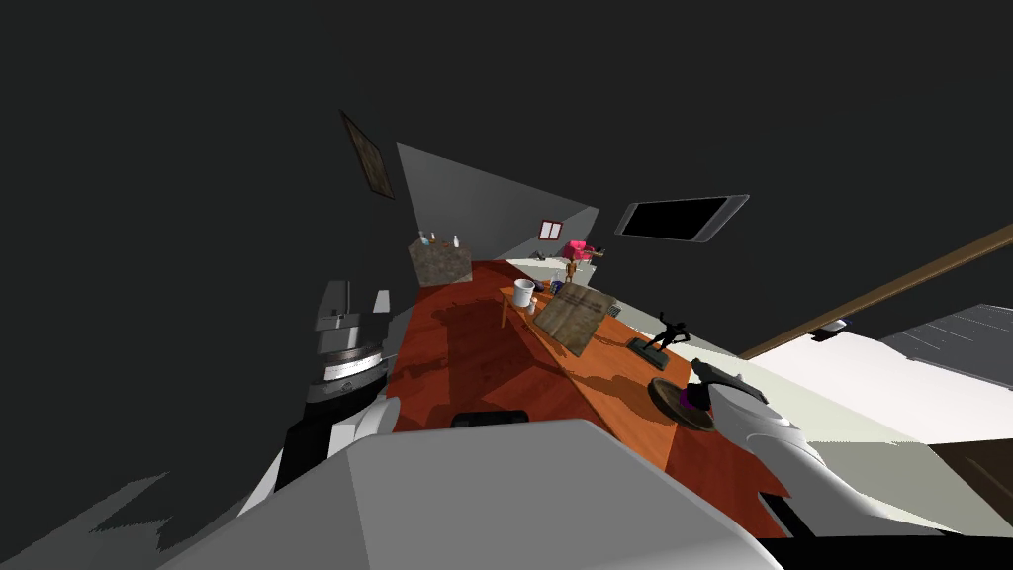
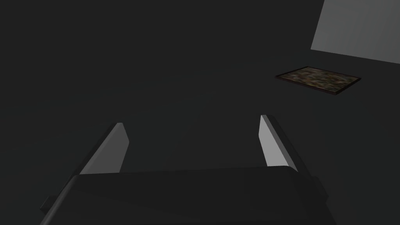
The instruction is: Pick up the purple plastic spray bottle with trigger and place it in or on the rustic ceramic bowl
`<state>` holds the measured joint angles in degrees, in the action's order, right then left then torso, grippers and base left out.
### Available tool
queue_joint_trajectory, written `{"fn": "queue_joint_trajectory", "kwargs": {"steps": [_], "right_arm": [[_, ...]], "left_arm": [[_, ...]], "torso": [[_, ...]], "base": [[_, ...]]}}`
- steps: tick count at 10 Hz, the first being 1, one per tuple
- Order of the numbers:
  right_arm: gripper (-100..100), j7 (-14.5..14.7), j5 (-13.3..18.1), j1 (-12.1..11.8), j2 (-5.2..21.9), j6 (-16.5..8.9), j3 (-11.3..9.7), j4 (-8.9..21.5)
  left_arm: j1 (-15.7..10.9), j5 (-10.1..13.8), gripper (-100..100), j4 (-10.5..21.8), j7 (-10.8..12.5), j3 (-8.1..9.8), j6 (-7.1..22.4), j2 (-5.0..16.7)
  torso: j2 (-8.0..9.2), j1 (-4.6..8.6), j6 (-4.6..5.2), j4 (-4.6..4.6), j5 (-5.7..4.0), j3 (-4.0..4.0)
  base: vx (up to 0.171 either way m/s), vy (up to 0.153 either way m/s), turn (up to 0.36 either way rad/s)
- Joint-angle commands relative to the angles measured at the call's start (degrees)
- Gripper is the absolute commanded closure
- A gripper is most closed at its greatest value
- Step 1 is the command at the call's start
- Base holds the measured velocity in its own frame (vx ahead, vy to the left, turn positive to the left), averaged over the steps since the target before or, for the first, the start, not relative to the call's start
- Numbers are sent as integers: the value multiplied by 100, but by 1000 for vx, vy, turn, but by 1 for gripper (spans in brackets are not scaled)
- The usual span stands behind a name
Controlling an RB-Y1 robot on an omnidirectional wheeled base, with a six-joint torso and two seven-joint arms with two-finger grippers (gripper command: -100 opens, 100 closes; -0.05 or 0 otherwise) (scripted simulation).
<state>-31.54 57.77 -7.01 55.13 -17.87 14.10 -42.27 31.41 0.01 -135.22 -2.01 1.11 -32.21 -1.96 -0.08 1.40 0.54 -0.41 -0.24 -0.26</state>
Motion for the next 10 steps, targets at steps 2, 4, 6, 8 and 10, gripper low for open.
{"fn": "queue_joint_trajectory", "kwargs": {"steps": [2,4,6,8,10], "right_arm": [[-100,-12,-26,53,252,273,66,173],[-100,28,-95,57,358,367,92,211],[0,15,-10,89,322,370,112,245],[0,20,-16,88,322,367,111,241],[0,20,-16,88,322,367,111,241]], "left_arm": [[0,0,0,0,0,0,0,0],[0,0,0,0,0,0,0,0],[0,0,0,0,0,0,0,0],[0,0,0,0,0,1,0,1],[0,0,0,0,0,1,0,1]], "torso": [[-7,-5,-1,-2,0,-4],[-4,-3,-1,-1,1,-3],[3,21,-1,0,-6,1],[7,31,-1,1,-9,4],[8,32,-1,1,-10,4]], "base": [[41,93,-34],[28,70,-23],[3,9,0],[0,0,0],[0,0,0]]}}
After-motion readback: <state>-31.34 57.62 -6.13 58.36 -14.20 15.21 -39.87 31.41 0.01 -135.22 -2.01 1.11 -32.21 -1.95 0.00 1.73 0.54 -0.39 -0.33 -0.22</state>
